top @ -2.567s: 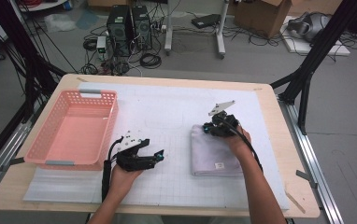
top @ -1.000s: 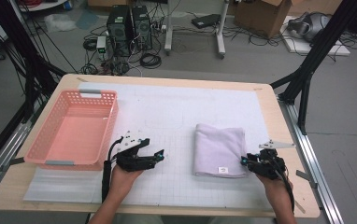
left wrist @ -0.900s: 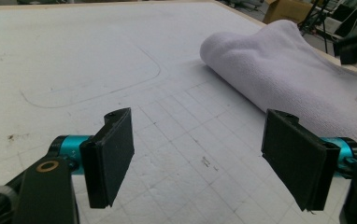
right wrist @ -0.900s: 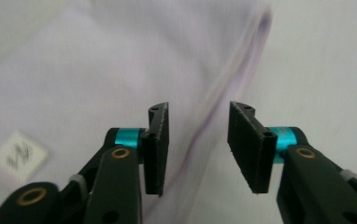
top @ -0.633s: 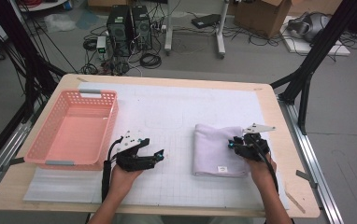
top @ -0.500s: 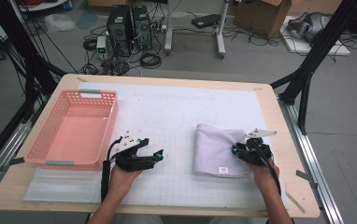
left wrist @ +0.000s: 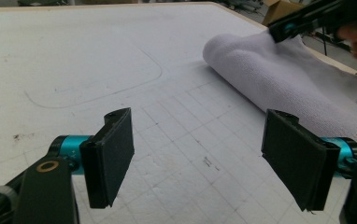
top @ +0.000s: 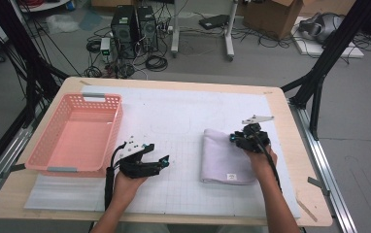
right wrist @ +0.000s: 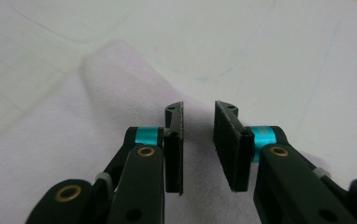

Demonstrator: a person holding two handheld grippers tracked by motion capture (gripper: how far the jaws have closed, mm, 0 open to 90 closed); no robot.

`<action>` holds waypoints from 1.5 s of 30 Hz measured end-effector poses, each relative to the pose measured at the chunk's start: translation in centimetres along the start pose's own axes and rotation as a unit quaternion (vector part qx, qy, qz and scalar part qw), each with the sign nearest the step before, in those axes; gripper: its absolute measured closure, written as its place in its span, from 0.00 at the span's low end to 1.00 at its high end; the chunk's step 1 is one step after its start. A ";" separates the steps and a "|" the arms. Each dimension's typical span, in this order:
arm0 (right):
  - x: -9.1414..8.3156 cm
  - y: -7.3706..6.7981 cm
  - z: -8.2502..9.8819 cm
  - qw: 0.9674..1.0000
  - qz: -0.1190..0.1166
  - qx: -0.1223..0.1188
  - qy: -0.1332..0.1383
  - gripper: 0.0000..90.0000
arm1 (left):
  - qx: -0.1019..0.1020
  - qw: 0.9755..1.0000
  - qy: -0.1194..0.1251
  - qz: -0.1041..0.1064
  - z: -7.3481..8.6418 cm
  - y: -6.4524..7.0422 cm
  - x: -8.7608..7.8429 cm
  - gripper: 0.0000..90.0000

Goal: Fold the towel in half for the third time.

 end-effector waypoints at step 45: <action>-12.6 0.8 11.0 0.988 -0.003 -0.007 0.152 0.19 | 0.024 0.999 0.042 0.013 -1.3 0.8 -0.4 0.18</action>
Point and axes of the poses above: each handheld gripper's, and its own axes: x roughly forward along the jaws, z roughly out of its underside, y roughly to its right, the point moved 10 cm from there along x, roughly forward along the jaws, and after that the axes turned 8 degrees about -z, right-handed, at the moved point
